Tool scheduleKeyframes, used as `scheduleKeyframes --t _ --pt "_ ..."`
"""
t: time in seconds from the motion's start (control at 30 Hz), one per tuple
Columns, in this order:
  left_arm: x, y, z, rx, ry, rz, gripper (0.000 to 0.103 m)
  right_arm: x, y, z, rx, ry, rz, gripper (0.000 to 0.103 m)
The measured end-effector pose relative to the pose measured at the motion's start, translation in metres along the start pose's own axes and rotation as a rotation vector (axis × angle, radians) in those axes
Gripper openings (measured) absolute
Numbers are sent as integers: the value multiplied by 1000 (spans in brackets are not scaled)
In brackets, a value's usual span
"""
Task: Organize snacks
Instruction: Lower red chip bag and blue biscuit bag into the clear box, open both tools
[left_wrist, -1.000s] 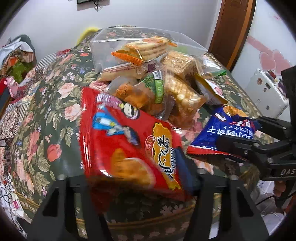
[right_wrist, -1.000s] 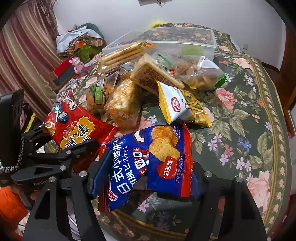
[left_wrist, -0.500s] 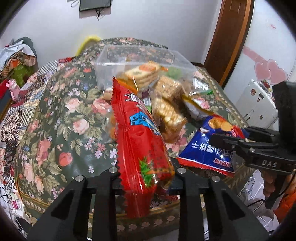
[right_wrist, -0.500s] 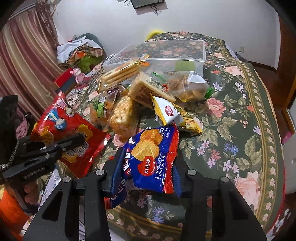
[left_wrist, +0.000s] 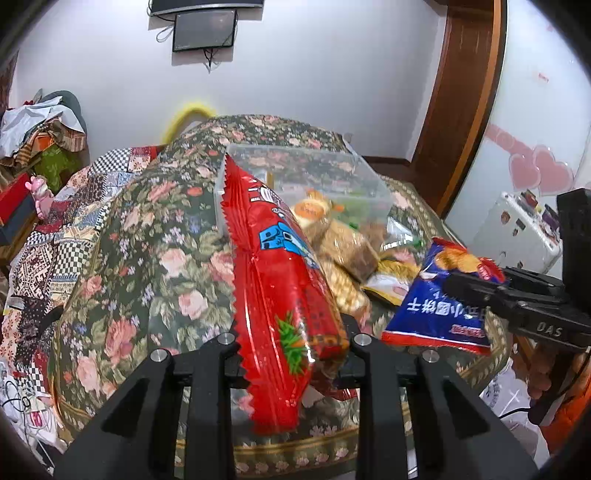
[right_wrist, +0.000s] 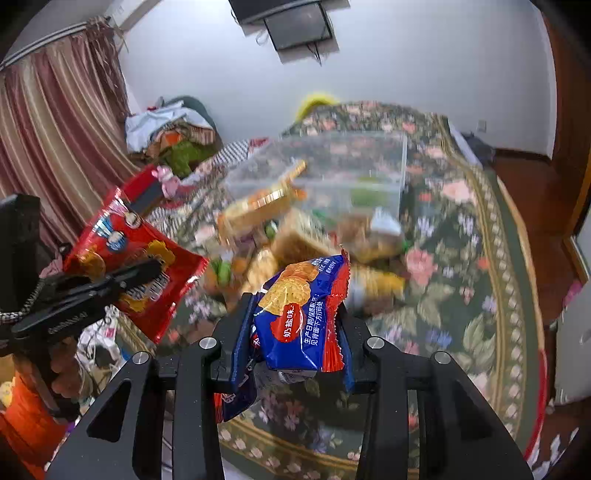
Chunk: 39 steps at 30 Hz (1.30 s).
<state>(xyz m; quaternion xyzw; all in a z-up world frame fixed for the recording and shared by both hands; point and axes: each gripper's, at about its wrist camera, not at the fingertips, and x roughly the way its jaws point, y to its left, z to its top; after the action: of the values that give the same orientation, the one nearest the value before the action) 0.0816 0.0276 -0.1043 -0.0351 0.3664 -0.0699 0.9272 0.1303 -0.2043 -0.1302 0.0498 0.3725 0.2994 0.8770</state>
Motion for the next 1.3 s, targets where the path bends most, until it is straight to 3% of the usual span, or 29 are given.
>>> scheduleKeyframes --t 0.37,0.67,0.97,1.3 --pt "-5 7 49 2 -91 18 27 -14 3 52 -19 -136 -3 36" --pt "11 9 91 20 -139 35 27 1 -10 88 -5 -190 -23 36" --pt "49 11 124 41 -140 51 27 29 -19 123 -8 -200 -44 36" --pt "113 13 151 44 -77 29 27 77 -32 144 1 -151 -56 36"
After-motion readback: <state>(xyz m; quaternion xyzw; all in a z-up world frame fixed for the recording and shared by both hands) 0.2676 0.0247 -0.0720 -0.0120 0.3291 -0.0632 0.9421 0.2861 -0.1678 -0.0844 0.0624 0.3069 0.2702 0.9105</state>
